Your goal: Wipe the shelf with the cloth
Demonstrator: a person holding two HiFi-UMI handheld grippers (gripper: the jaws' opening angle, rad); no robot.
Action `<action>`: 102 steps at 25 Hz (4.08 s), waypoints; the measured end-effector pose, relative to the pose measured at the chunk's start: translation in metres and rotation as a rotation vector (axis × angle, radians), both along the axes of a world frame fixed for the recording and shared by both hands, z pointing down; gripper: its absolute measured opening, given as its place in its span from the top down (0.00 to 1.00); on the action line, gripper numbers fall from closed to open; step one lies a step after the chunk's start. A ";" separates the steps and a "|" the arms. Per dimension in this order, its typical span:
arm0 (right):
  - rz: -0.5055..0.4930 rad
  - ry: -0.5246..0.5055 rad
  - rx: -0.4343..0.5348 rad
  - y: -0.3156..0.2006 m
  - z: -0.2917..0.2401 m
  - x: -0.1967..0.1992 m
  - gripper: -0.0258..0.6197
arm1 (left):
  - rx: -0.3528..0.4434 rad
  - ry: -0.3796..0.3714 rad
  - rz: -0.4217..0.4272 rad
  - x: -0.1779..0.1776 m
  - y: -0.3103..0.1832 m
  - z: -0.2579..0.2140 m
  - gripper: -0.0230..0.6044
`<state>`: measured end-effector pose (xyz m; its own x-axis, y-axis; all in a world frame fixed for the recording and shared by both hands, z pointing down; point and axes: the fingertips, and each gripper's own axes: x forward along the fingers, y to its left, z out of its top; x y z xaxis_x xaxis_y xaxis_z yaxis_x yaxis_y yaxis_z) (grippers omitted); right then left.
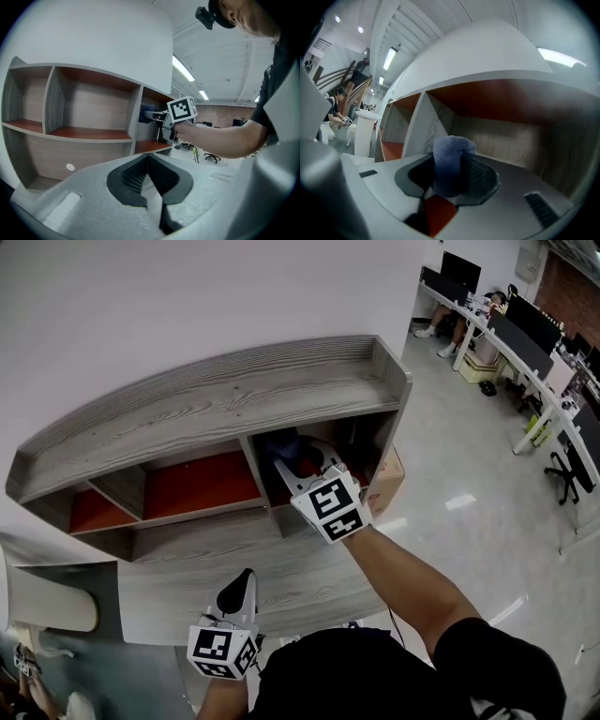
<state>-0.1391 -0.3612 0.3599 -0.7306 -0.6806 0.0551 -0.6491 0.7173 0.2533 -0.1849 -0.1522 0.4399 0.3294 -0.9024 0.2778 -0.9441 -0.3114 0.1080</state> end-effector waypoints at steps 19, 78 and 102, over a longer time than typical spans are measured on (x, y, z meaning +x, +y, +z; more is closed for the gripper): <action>0.086 0.096 0.078 -0.055 -0.008 -0.030 0.75 | -0.002 0.001 -0.087 -0.028 0.011 0.000 0.95; 0.259 -0.036 -0.073 -0.055 0.035 0.045 0.75 | -0.018 -0.001 -0.024 -0.013 0.009 0.004 0.95; 0.156 0.194 -0.110 -0.063 0.084 -0.031 0.75 | -0.029 0.009 -0.131 -0.034 0.022 0.009 0.95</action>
